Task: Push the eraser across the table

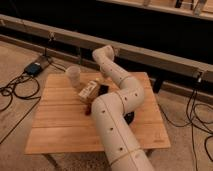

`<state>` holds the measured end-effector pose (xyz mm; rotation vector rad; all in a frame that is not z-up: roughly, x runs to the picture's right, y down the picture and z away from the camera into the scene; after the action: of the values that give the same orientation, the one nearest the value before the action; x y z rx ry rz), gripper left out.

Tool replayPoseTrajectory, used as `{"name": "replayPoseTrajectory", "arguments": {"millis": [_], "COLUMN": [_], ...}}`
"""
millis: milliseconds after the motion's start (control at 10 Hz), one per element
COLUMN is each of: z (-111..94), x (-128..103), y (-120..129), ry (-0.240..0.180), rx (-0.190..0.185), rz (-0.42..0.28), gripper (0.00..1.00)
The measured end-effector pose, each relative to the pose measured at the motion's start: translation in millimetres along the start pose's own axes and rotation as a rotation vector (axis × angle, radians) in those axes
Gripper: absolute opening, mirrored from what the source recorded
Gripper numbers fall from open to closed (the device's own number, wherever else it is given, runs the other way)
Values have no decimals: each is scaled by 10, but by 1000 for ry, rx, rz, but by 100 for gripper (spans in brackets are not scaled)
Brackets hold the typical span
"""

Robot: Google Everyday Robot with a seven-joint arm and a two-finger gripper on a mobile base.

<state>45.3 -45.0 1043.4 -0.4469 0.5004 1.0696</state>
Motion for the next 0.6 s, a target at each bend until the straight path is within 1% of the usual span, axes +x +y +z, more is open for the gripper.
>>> {"name": "replayPoseTrajectory", "arguments": {"millis": [600], "z": [-4], "x": [161], "y": [83], "ry": [20], "rx": [-6], "rz": [-27], "gripper": [65]}}
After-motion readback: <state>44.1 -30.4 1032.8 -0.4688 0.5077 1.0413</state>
